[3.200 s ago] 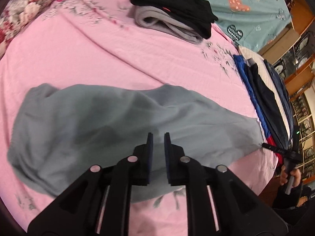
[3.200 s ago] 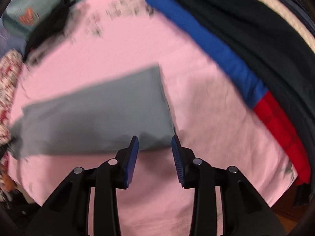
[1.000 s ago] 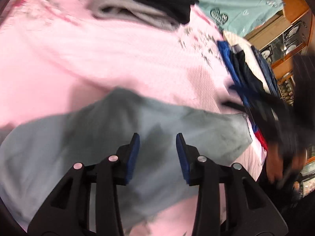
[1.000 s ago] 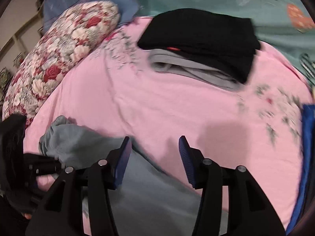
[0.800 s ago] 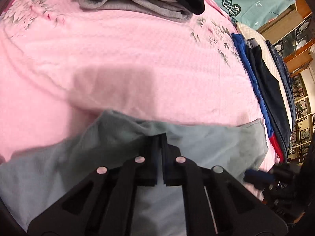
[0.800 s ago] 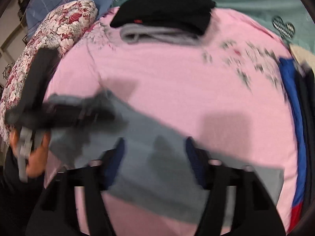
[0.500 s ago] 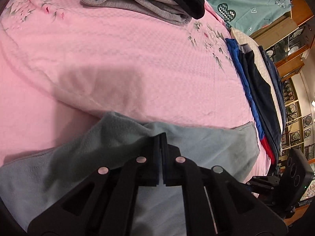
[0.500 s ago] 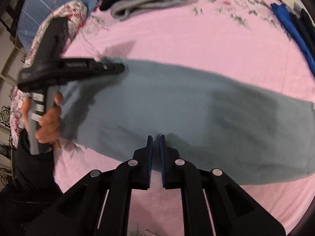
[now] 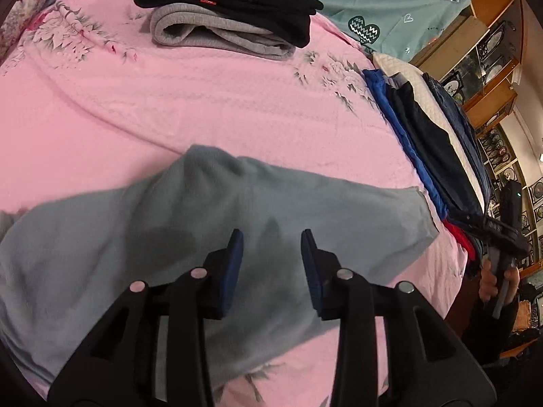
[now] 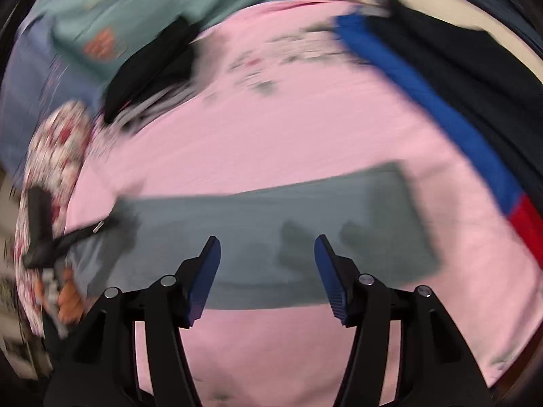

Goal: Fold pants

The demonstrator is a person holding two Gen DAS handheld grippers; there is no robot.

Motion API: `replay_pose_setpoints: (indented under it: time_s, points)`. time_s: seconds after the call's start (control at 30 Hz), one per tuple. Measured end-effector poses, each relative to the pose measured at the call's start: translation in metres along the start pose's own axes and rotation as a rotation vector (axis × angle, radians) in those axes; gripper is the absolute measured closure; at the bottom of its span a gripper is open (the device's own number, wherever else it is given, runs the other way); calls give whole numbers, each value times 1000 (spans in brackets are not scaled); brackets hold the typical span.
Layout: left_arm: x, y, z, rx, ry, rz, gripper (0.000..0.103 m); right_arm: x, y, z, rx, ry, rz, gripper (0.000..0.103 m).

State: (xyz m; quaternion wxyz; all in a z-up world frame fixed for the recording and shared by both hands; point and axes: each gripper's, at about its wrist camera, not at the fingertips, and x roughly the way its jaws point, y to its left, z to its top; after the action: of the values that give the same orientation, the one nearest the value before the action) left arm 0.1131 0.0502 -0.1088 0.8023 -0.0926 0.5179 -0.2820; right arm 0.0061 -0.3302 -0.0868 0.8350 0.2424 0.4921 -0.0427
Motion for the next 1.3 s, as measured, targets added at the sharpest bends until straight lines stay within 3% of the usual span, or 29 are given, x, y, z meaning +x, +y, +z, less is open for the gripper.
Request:
replay_pose_setpoints:
  time_s: [0.1,0.17,0.27,0.43,0.57,0.73,0.83,1.1,1.2,1.3]
  points:
    - [-9,16,-21,-53,0,41,69,-1,-48,18,28,30,-35,44]
    - [-10,31,-28,-101,10,70,69,10,-70,28,31,76,-1,44]
    - [-14,58,-38,-181,12,58,69,31,-81,36,19,143,47,44]
    - [-18,72,-42,-235,-12,21,69,48,-89,38,-23,193,54,44]
    - [-16,72,-40,-238,-17,31,69,52,-85,37,-50,210,123,44]
    - [-16,70,-38,-231,-15,37,69,49,-88,35,-32,195,139,46]
    - [-16,71,-38,-231,-16,35,69,46,-96,32,-15,180,131,60]
    - [-14,71,-38,-224,-19,27,69,32,-101,12,17,181,172,62]
    - [-14,71,-38,-223,-19,27,69,33,-103,11,58,199,233,62]
    - [-14,71,-38,-221,-25,28,69,33,-95,9,28,205,218,62]
